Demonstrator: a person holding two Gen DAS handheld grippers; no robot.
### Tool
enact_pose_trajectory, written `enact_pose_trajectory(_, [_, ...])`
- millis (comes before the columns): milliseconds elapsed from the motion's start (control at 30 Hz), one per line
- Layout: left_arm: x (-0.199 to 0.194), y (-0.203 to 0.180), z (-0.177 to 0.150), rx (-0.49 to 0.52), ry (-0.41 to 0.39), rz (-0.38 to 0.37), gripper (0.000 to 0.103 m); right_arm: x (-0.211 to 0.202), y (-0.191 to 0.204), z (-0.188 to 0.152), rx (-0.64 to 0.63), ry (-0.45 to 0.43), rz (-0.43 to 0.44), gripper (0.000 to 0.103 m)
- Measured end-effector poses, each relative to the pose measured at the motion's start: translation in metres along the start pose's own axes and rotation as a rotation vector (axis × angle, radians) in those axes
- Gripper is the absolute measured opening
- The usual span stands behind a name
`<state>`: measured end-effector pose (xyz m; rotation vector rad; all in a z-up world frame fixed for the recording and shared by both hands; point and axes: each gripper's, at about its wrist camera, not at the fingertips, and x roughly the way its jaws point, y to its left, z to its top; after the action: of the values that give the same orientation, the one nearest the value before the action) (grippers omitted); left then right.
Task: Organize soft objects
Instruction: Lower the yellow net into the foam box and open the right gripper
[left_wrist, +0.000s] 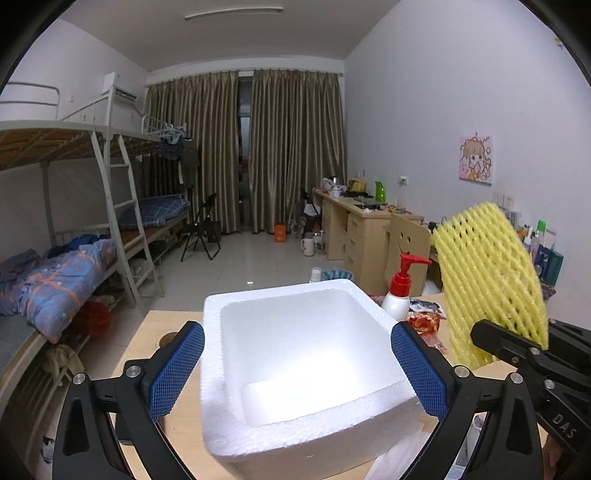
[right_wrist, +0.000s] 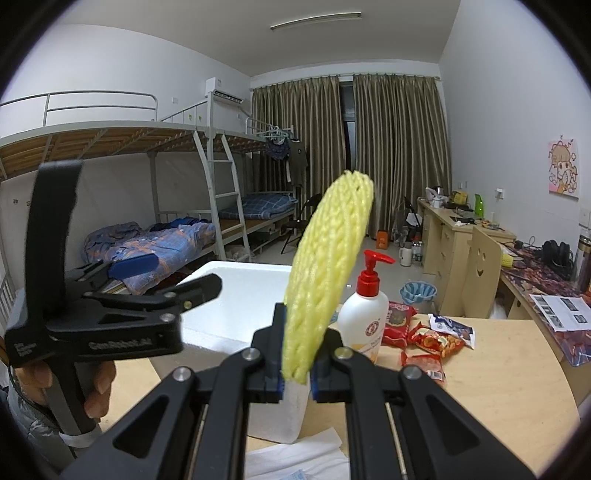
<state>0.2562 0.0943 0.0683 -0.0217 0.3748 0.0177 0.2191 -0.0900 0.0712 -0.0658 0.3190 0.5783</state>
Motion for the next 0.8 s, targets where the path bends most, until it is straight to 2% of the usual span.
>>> enact_pose_trajectory(233, [-0.020, 0.013, 0.001, -0.001, -0.039, 0.029, 0.101, 0.003, 0.005, 0.004, -0.008, 0.005, 0.005, 0.013])
enact_pose_trajectory(800, [-0.041, 0.047, -0.005, -0.017, -0.055, 0.094, 0.101, 0.029, 0.025, 0.015, -0.020, 0.032, 0.039, 0.013])
